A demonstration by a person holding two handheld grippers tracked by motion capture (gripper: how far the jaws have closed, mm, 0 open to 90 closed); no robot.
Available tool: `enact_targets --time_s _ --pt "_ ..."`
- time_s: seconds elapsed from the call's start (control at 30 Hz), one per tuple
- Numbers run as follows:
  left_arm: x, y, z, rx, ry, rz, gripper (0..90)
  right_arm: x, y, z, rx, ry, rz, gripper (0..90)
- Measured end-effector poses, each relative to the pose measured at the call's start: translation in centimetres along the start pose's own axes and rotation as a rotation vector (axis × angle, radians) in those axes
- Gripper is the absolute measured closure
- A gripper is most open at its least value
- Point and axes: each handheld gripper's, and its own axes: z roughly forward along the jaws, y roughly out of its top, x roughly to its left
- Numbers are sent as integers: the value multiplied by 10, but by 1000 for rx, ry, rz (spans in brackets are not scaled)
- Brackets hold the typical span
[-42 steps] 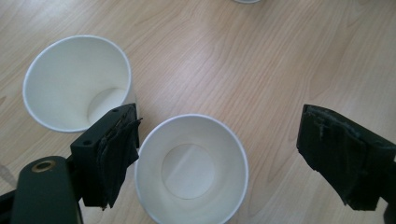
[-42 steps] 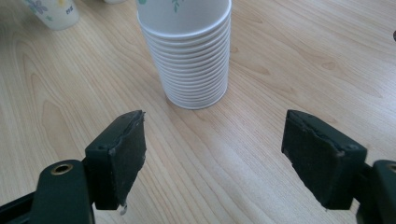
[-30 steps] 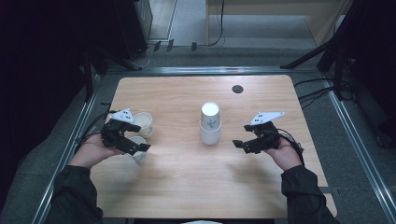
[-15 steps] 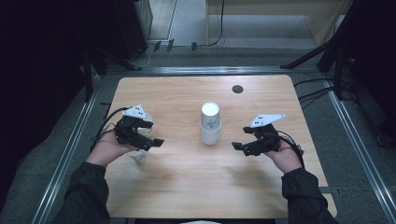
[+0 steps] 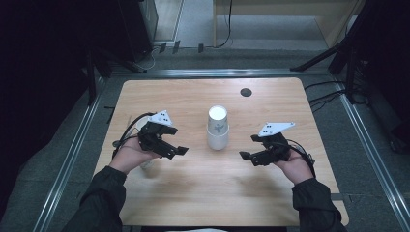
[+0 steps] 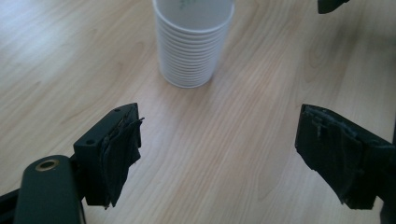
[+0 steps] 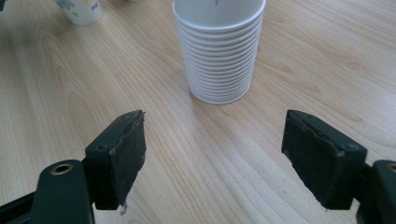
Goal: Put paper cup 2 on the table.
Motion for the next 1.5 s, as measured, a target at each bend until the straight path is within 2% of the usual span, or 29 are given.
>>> enact_targets --time_s 0.03,0.13,0.23,0.3,0.4,0.47,0.53,0.7,0.93,1.0,1.1,1.27,1.33,1.4,1.5 --pt "-1 1 2 -7 -11 -2 146 0 -1 0 0 0 -4 220" --pt "-4 5 5 -13 6 -4 147 1 -2 -1 4 -6 -1 220" --pt "-5 8 8 -26 -1 -14 149 1 -4 -4 0 -6 2 220" --pt "-13 12 13 -27 11 13 149 2 -4 -5 -6 -4 5 220" --pt "-20 16 18 -39 7 34 149 4 -4 -6 -10 -4 2 220" --pt "-23 18 22 -48 -7 33 149 5 -4 -6 -10 -1 2 220" --pt "-25 19 27 -51 -68 12 148 6 -5 -6 -9 2 1 220" --pt "-35 20 38 -46 -60 51 148 6 -5 -4 1 1 -9 220" --pt "-44 19 46 -67 -32 49 148 10 -4 -2 -1 8 -17 219" --pt "-45 18 47 -72 -40 42 148 13 -4 -3 -5 9 -11 220" --pt "-47 17 49 -66 -26 58 148 16 -2 -3 -17 19 -20 219" --pt "-45 15 48 -60 -27 57 148 19 0 -4 -34 34 -34 219" --pt "-44 14 48 -57 -35 55 148 19 0 -3 -31 32 -32 219" --pt "-44 14 48 -54 -16 69 148 19 0 -3 -21 28 -31 219" --pt "-44 13 49 -56 -14 74 148 19 0 -3 -21 27 -31 219"
